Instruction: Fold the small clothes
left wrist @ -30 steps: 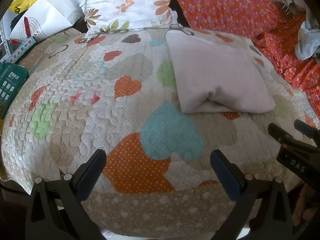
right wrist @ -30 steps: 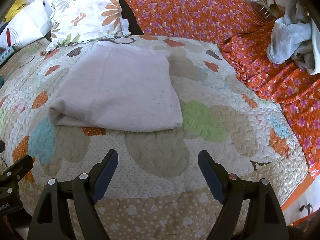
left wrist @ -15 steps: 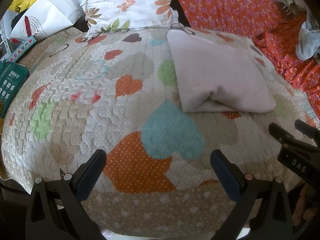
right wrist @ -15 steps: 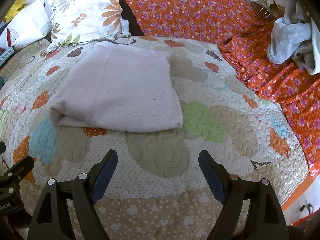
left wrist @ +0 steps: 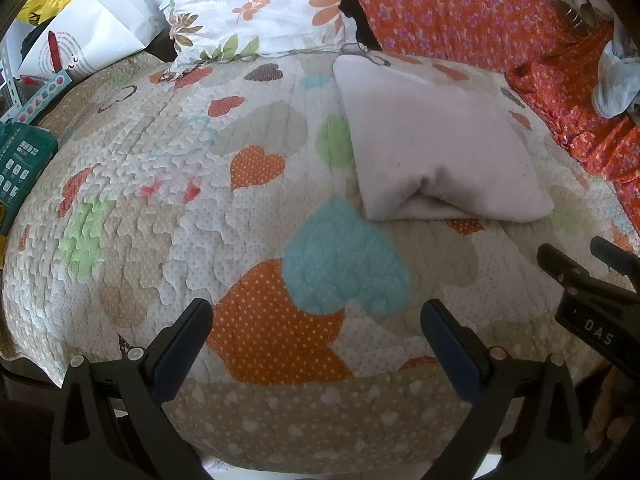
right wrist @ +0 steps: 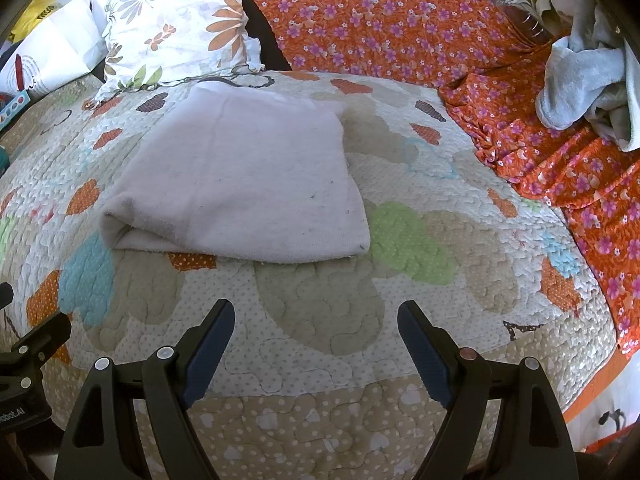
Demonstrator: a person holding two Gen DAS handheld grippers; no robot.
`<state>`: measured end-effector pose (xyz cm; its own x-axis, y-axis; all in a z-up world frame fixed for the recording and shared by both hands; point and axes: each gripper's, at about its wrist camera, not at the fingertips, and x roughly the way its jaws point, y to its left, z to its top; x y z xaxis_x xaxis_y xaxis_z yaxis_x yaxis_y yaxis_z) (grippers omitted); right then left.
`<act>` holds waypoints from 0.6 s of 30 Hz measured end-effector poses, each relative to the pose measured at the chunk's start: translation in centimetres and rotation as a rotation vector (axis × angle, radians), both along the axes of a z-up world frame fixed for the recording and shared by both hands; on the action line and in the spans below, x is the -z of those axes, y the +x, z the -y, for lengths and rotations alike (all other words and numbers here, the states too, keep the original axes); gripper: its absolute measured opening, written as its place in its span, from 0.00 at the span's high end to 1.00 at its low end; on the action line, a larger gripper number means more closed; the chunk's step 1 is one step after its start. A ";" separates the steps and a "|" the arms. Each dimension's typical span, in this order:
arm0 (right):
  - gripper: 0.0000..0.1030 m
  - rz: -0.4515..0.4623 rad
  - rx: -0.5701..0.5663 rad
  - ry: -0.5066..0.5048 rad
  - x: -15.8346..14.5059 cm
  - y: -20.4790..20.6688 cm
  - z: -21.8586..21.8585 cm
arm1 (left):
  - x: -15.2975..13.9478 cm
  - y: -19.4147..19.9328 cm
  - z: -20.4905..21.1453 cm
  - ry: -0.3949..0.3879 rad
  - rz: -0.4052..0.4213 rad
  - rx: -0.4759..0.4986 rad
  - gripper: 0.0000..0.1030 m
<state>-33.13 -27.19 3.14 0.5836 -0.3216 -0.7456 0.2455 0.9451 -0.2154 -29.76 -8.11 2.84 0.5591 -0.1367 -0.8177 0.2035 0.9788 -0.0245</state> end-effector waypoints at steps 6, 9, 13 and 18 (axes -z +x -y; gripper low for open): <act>0.15 0.001 0.000 0.000 0.0 0.0 0.0 | 0.3 -0.2 -0.2 0.001 -0.004 -0.003 0.00; 0.15 0.000 -0.001 0.000 0.0 0.0 -0.1 | 0.5 -0.2 -0.3 0.002 -0.005 -0.005 0.00; 0.15 0.000 0.000 0.000 0.0 0.0 -0.1 | 0.6 -0.1 -0.4 0.005 -0.008 -0.007 0.00; 0.15 0.000 0.000 0.000 0.0 0.0 -0.2 | 0.5 0.0 -0.4 0.004 -0.008 -0.005 0.00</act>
